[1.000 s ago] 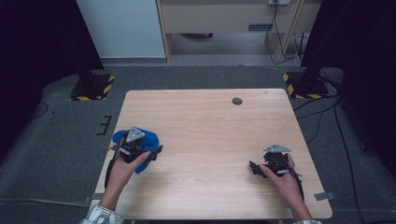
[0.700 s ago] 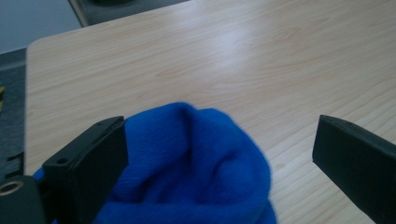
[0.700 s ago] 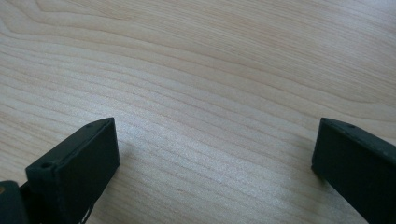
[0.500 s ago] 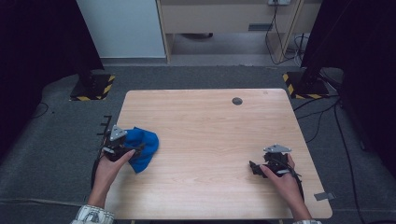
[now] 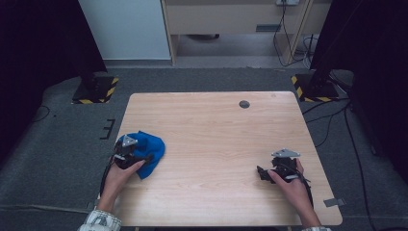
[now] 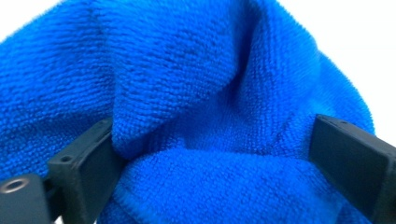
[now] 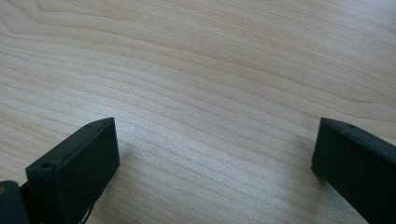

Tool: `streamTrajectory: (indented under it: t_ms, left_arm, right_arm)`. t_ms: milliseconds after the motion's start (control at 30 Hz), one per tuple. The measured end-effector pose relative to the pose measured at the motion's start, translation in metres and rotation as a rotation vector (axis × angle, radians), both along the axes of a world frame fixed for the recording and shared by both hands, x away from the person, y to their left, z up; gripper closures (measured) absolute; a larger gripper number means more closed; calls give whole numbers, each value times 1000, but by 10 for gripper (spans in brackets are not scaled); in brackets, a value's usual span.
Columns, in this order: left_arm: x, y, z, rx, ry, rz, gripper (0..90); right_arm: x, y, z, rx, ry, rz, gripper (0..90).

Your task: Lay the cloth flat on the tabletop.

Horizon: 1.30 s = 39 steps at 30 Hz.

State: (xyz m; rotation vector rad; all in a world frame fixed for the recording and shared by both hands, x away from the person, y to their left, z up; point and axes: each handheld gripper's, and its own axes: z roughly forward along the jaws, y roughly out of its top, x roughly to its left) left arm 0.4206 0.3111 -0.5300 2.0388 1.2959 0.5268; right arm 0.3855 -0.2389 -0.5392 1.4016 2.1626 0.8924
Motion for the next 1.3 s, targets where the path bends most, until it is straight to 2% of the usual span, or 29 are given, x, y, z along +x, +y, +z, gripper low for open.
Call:
streamTrajectory:
  t_ms: [67,267,333,433,567,633,767,900,1100,1300]
  left_arm:
    - [0,-1,-2,14,-5,-2,78]
    - [-3,1,-1,18,-22,17,191]
    - [-5,2,0,11,-29,17,281]
    - [-7,3,0,5,-46,21,464]
    - [-7,4,1,4,-52,28,613]
    - [-8,4,3,2,-50,27,655]
    - [-9,2,6,11,-58,17,689]
    - [-12,-2,11,2,-83,6,699]
    - [-17,-10,24,-23,-122,-14,706]
    - [-23,-29,39,-54,-163,-59,707]
  right_arm:
    - [0,0,0,0,0,0,9]
    - [0,0,0,0,1,-2,9]
    - [0,0,0,0,1,-3,9]
    - [0,0,0,0,1,-3,9]
    - [0,0,0,0,1,-3,9]
    - [0,0,0,0,1,-3,9]
    - [0,0,0,0,1,-2,9]
    - [0,0,0,1,1,-3,9]
    - [0,0,0,0,1,-2,9]
    - [0,0,0,1,2,-1,9]
